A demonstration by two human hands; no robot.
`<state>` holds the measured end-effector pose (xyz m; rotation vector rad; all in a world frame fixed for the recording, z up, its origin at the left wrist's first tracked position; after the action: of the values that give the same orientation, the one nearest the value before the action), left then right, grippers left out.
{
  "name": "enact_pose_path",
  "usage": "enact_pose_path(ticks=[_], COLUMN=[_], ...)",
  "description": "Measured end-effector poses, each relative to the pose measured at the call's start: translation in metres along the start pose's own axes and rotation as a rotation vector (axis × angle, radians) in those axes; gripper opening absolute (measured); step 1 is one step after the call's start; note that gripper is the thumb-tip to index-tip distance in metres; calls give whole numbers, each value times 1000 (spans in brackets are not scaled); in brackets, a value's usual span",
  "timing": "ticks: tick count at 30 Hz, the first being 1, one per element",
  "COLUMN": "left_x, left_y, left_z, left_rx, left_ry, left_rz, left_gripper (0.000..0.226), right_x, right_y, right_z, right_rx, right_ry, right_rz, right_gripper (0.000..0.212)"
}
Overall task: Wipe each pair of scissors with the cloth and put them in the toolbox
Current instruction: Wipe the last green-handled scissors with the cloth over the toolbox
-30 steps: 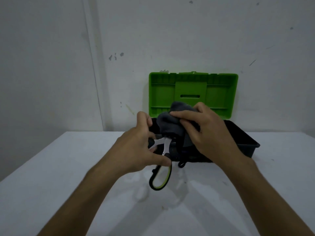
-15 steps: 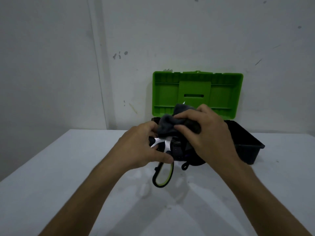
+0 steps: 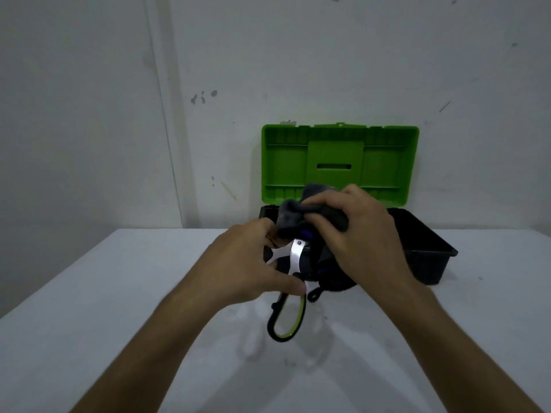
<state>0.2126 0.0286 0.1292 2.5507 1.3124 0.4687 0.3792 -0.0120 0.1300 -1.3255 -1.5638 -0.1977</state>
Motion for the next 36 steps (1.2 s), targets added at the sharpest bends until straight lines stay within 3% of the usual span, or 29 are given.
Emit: enact_pose_path(ticks=[4, 7, 12, 16, 22, 25, 31, 36], left_x=[-4, -4, -6, -8, -5, -1, -2, -3], left_y=[5, 8, 10, 7, 5, -5, -2, -5], left_z=[4, 3, -6, -13, -6, -4, -4, -8], left_rx=[-91, -96, -122, -29, 10, 50, 51, 2], left_ry=[-90, -94, -47, 21, -42, -52, -53, -75], left_rz=[-30, -46, 63, 95, 67, 22, 75, 66], left_gripper=[69, 67, 25, 29, 30, 34, 33, 34], right_x=[7, 11, 3, 5, 8, 11, -2, 3], right_y=[27, 18, -16, -2, 41, 28, -11, 16], right_z=[-27, -47, -20, -16, -48, -55, -1, -7], right_rx=[-57, -47, 46, -8, -83, -24, -13, -70], right_ry=[180, 238, 4, 116, 286, 254, -68, 140], right_rz=[114, 70, -63, -36, 174, 103, -40, 113], right_gripper=[22, 20, 22, 26, 24, 20, 21, 24])
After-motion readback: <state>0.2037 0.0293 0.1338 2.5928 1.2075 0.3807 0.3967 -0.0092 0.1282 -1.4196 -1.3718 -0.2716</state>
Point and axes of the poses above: each hand's wrist, its own x-axis towards the middle knuckle, its own z-axis out of the palm, y = z × x, the point moved 3 cm from there along x, towards the middle knuckle, and after that the axes turned 15 degrees about x, right-handed, at the moved point
